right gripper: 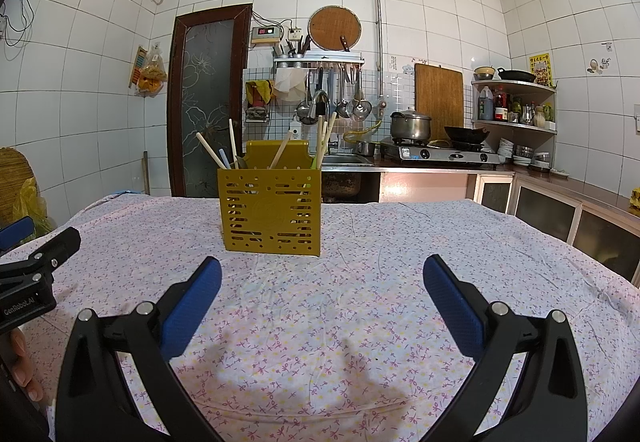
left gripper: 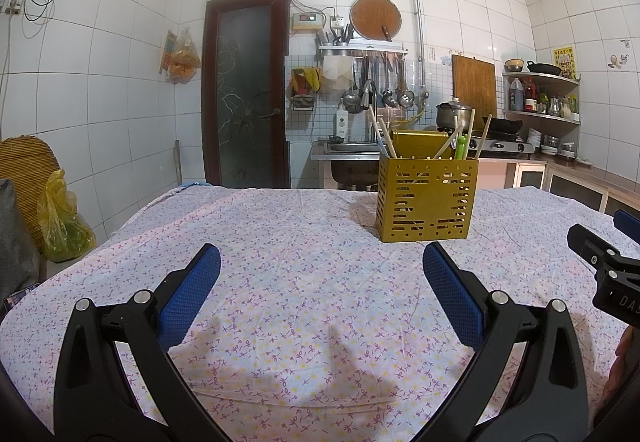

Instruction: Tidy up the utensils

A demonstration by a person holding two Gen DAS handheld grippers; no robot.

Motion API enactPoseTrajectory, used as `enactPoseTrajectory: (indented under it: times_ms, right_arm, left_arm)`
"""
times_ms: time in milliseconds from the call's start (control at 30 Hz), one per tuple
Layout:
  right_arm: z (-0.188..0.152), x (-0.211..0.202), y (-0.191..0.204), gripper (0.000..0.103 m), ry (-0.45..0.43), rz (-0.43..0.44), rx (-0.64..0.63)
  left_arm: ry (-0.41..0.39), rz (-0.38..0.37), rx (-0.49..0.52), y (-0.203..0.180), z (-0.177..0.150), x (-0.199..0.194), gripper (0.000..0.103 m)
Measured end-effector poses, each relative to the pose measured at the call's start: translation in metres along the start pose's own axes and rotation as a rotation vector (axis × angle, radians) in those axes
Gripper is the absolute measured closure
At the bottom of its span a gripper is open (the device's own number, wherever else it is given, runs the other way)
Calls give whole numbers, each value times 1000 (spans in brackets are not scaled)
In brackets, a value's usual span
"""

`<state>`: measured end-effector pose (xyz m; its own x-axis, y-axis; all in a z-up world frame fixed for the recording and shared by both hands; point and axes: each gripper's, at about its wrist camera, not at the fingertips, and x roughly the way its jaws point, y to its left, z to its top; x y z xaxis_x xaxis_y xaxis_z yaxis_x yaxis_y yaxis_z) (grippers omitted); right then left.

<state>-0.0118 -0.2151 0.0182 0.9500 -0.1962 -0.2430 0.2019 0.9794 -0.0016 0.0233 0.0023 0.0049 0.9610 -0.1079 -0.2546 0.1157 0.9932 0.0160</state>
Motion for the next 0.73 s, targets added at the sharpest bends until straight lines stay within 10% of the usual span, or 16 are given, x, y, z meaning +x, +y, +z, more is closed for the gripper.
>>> enactPoseTrajectory:
  times_ms: [733]
  right_arm:
    - [0, 0, 0, 4, 1, 0, 0]
  left_arm:
    - [-4, 8, -2, 2, 9, 1, 5]
